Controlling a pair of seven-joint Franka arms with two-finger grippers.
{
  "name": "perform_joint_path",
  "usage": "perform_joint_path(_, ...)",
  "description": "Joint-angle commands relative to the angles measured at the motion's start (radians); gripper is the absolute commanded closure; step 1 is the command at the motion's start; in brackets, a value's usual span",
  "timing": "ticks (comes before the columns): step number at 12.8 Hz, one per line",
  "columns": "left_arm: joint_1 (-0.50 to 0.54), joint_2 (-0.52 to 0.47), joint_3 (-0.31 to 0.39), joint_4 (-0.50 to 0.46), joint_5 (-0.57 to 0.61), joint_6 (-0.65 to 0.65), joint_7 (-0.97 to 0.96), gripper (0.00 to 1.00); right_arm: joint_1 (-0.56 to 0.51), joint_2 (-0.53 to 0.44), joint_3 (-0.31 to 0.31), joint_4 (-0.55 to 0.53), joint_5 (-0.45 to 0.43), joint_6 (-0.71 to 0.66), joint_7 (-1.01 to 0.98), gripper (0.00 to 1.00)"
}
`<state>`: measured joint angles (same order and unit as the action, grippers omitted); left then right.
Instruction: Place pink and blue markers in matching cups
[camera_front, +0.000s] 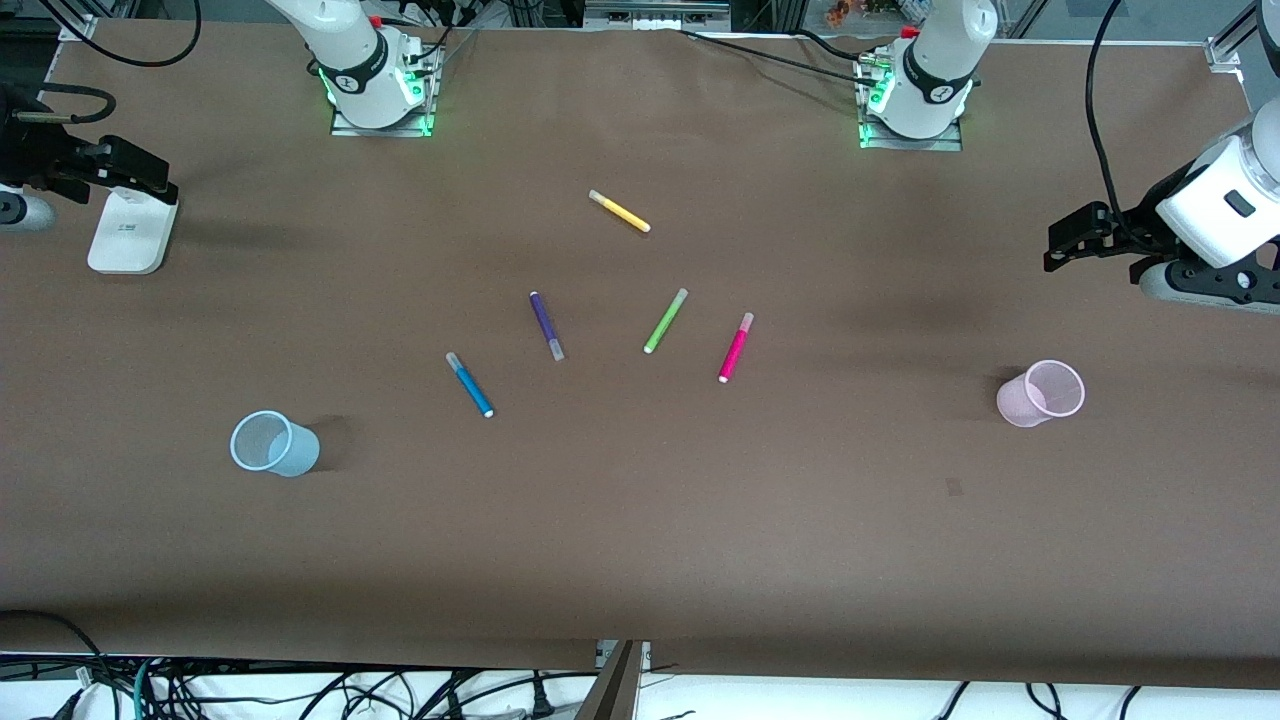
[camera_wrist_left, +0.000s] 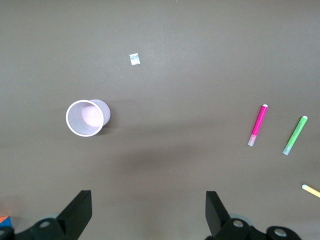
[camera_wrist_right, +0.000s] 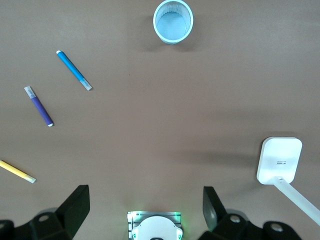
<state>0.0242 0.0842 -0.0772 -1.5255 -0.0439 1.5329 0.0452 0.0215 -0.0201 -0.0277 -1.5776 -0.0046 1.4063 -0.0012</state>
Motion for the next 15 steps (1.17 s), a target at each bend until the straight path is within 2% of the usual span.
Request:
perform_joint_path(1, 0.01, -0.026, -0.003, -0.022, -0.019, 0.01, 0.007, 0.0, -0.009, 0.017, 0.002, 0.03, 0.021, -0.015, 0.01, 0.0)
perform_joint_path(8, -0.015, 0.011, -0.016, -0.019, -0.022, 0.018, -0.005, 0.0, -0.009, 0.019, 0.002, 0.03, 0.021, -0.015, 0.013, 0.0)
perform_joint_path(12, -0.029, 0.097, -0.096, -0.025, -0.022, 0.087, -0.073, 0.0, -0.011, 0.02, 0.002, 0.03, 0.02, -0.01, 0.013, 0.0)
perform_joint_path(15, -0.065, 0.189, -0.145, -0.033, -0.025, 0.147, -0.178, 0.0, -0.009, 0.095, 0.003, 0.03, 0.041, -0.006, 0.015, 0.0)
